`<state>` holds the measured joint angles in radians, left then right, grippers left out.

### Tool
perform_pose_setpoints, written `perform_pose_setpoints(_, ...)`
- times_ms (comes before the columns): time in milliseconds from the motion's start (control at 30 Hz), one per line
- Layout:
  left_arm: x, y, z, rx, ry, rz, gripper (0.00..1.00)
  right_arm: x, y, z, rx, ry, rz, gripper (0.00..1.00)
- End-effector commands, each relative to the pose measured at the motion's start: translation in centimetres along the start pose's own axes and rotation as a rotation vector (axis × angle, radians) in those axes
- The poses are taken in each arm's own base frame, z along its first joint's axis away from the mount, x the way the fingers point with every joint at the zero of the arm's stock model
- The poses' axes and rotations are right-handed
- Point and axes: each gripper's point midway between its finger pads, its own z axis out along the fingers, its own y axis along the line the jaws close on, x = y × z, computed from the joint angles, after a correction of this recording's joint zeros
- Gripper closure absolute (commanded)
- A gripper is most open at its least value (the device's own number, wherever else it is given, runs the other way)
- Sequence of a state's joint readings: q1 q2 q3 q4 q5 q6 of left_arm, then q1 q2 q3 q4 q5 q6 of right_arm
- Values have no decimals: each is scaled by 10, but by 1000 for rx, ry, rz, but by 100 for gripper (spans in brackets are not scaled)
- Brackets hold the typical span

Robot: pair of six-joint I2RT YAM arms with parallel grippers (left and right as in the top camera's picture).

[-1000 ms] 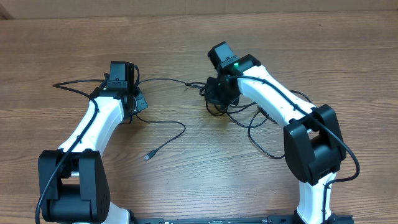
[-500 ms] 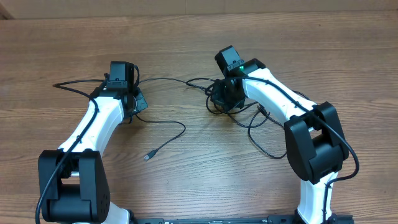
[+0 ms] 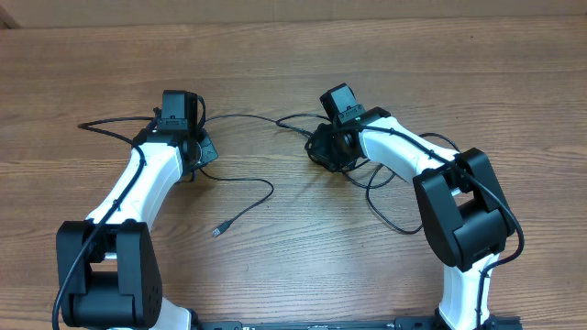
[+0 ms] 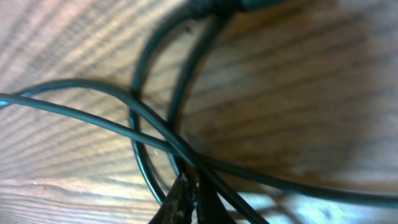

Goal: Untangle cables

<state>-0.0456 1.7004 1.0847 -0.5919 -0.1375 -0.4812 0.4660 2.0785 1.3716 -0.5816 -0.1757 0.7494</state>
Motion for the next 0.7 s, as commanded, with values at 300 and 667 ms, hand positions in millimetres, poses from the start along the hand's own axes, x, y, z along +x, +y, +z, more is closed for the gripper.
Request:
perform_pose_setpoints(300, 4, 1, 1, -2, 4, -20, 96, 11, -4, 7, -9, 31, 9, 96)
perform_pose_setpoints(667, 2, 0, 1, 2, -3, -21, 96, 9, -2, 7, -18, 22, 6, 96)
